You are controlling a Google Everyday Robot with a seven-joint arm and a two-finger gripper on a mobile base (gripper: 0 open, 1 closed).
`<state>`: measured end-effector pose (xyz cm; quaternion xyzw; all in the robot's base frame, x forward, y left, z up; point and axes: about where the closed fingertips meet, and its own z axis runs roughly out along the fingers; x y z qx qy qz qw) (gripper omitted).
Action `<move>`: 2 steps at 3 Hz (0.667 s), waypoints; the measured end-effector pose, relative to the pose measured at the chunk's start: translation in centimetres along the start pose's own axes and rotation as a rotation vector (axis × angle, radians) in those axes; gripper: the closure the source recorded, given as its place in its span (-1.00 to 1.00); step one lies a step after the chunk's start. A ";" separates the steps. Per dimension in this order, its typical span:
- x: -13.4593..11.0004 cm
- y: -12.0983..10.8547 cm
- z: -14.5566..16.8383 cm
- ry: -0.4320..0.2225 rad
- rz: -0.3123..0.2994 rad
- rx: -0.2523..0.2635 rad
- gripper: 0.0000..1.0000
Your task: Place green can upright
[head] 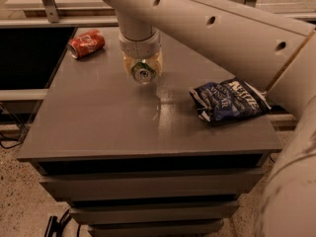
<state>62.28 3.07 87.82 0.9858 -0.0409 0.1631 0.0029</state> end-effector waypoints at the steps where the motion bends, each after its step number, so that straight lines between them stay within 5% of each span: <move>1: 0.0 -0.1 0.0 0.002 0.091 0.001 1.00; 2: 0.0 -0.1 0.1 0.002 0.091 0.002 1.00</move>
Offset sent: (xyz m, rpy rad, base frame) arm 0.0000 0.0003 -0.0005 0.0294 -0.0026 -0.0843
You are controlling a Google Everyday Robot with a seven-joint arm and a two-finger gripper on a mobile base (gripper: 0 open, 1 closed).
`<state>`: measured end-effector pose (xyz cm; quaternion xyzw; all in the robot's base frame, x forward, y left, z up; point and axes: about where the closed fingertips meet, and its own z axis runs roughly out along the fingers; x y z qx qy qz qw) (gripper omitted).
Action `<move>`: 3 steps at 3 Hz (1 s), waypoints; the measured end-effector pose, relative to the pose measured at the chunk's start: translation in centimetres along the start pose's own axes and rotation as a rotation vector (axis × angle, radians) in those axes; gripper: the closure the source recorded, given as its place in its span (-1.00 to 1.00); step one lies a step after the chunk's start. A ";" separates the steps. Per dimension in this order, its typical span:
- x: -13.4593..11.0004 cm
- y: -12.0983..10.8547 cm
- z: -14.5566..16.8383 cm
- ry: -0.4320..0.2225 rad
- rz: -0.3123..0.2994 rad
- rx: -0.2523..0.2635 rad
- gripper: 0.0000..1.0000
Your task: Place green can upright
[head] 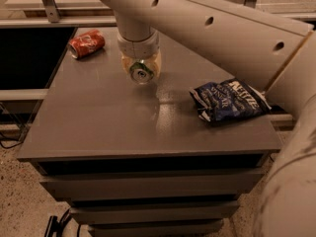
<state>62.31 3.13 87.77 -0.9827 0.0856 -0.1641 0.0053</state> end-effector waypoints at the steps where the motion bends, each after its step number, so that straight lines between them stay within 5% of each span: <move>1: 0.0 0.0 0.1 -0.037 0.037 0.024 1.00; 3: -1.6 0.2 -1.0 -0.255 0.380 0.051 1.00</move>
Offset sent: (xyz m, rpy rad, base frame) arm -0.0166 0.0019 0.0057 0.3260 0.3388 -0.4368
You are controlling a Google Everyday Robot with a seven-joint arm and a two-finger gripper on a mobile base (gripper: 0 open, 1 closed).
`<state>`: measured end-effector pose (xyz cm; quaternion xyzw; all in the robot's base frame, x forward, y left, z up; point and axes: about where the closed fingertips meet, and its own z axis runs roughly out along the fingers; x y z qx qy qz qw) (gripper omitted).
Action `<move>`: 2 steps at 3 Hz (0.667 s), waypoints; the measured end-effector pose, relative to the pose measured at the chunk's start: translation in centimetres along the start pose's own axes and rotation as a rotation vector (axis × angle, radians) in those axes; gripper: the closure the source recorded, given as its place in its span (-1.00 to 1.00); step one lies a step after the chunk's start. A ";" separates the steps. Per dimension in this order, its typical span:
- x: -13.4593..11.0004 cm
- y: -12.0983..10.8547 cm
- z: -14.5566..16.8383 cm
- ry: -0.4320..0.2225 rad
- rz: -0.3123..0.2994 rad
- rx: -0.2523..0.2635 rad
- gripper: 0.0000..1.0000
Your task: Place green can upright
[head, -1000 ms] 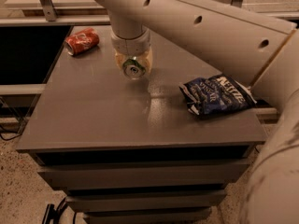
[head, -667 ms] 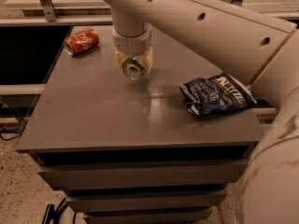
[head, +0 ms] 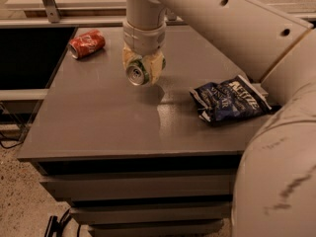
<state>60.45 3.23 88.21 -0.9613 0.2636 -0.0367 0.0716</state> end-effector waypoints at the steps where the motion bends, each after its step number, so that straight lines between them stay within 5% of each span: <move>1: -1.7 0.3 -1.4 -0.035 0.182 0.027 1.00; 2: -1.7 -0.1 -1.3 -0.035 0.273 0.039 1.00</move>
Offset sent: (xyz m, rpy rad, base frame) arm -0.0159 0.0041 0.0118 0.0541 0.0330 -0.1511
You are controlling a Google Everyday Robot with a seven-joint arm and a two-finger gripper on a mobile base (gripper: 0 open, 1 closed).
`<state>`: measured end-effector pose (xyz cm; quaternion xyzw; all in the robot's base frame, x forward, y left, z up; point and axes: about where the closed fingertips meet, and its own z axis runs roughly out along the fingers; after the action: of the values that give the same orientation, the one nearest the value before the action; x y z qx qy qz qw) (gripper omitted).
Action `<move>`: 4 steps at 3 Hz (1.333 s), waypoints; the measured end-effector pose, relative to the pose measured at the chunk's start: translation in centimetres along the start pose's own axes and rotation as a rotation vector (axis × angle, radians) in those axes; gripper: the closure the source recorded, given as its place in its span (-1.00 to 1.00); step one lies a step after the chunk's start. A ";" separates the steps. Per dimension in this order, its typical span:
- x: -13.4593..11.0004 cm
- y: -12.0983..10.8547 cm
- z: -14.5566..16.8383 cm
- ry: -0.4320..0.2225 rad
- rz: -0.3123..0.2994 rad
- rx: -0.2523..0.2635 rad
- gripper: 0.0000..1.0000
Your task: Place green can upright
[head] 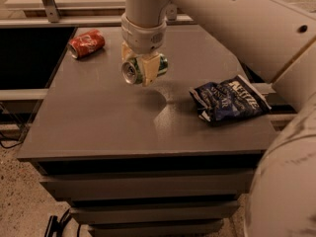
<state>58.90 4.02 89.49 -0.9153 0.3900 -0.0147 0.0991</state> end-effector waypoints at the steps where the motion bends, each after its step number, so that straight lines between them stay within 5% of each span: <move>1: 0.0 0.0 0.0 0.000 0.000 0.000 1.00; 4: -1.4 2.0 -0.4 0.011 0.137 0.020 1.00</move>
Offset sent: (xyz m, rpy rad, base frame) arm -0.0108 -0.0034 -0.0009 -0.0153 0.0074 -0.0629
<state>56.42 3.57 89.59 -0.8853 0.4522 -0.0166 0.1069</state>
